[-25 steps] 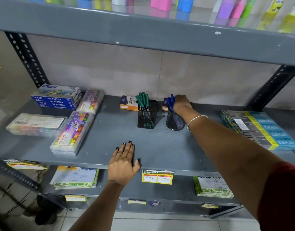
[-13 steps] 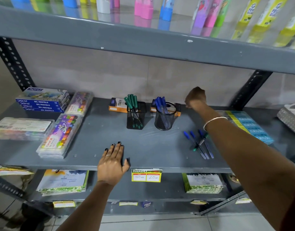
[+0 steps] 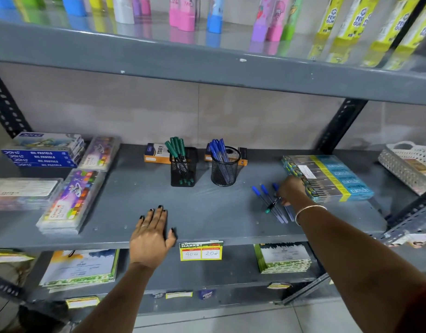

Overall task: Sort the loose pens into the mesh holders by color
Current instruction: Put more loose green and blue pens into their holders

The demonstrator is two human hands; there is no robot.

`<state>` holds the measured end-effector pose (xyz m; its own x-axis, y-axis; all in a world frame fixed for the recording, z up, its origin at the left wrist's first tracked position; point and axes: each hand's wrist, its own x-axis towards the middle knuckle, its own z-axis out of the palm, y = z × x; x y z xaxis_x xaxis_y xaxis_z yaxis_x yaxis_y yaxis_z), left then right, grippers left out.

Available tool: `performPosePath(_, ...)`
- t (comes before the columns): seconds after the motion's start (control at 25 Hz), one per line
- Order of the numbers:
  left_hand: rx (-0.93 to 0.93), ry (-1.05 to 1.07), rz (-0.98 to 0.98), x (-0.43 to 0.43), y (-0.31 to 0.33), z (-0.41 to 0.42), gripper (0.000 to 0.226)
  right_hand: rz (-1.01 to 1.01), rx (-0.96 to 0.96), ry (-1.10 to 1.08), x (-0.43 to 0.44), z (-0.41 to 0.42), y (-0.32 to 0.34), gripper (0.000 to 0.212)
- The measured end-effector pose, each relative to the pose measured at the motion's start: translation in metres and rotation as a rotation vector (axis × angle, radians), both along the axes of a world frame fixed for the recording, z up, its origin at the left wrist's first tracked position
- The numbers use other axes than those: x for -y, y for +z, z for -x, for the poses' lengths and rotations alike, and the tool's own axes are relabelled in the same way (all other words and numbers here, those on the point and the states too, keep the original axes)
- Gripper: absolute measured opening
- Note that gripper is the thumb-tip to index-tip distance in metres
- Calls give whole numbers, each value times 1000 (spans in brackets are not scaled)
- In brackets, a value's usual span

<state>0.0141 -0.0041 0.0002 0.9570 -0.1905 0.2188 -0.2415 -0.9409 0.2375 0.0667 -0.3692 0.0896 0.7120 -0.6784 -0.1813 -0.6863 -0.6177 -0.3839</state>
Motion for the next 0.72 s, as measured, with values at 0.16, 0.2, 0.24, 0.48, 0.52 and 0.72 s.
performPosePath(0.16, 1, 2, -2, 0, 1, 0, 59, -69, 63, -45, -3, -1, -13, 30)
performPosePath(0.2, -4, 1, -6, -1, 1, 0, 59, -84, 72, -53, -3, -2, -14, 29)
performPosePath(0.24, -8, 2, -9, -1, 1, 0, 59, -89, 81, -60, -4, -2, -15, 29)
performPosePath(0.48, -28, 12, -19, -1, 2, 3, 62, -114, 221, -114, -33, 2, 21, 30)
performPosePath(0.52, -23, 10, -13, -2, 4, 4, 63, -118, 272, -101, -42, -2, 33, 31)
performPosePath(0.72, -42, 38, 43, -11, 16, 5, 73, -185, 586, 39, -107, -36, 88, 33)
